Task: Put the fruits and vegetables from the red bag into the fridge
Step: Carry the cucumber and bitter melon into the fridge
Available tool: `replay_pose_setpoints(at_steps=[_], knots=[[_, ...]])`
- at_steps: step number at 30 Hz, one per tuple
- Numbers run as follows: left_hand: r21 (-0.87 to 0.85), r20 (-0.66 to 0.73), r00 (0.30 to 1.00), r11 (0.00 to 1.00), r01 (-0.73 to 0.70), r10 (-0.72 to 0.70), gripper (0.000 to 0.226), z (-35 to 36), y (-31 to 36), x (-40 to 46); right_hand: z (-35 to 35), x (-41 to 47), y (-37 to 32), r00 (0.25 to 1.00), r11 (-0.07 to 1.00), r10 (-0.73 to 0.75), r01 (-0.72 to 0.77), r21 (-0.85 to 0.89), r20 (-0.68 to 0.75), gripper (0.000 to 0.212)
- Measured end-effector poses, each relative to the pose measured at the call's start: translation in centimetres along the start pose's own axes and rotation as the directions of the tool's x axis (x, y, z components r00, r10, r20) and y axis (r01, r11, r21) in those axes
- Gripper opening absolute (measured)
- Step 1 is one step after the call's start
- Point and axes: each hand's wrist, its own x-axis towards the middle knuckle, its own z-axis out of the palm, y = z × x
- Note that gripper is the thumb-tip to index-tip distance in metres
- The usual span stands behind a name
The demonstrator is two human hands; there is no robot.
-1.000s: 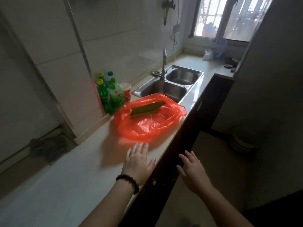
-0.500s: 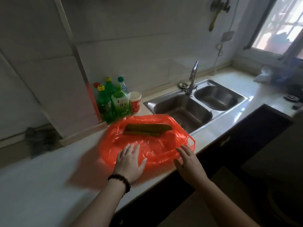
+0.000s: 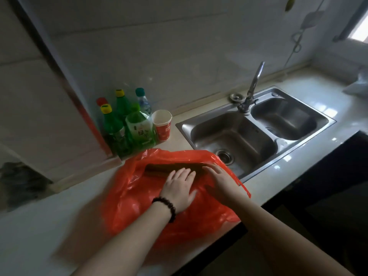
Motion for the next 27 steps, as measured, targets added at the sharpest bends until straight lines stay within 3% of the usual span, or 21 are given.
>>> replay_pose_setpoints(at_steps=[6,10,17,22,27], knots=[[0.031,0.044,0.992,0.993,-0.117,0.115,0.061,1.4,0.3,6.1,0.6,3.3,3.8,0.994,0.994,0.105,-0.105,-0.025,0.004,0.062],[0.047,0.045,0.985,0.985,-0.169,0.167,0.063,2.8,0.5,8.1,0.5,4.0,5.8,0.976,0.972,0.219,-0.220,0.080,0.020,0.066],[0.086,0.126,0.987,0.990,-0.108,0.096,0.069,4.1,0.1,11.6,0.4,4.0,8.8,0.957,0.958,0.258,-0.271,0.095,0.130,0.068],[0.014,-0.008,0.997,0.997,-0.077,0.077,0.051,3.5,-0.3,12.2,0.1,4.0,9.6,0.949,0.959,0.251,-0.270,0.081,0.192,0.066],[-0.109,-0.176,0.984,0.993,-0.043,0.023,0.059,0.5,-1.1,10.7,-0.7,3.9,9.1,0.951,0.966,0.215,-0.240,0.091,0.224,0.067]])
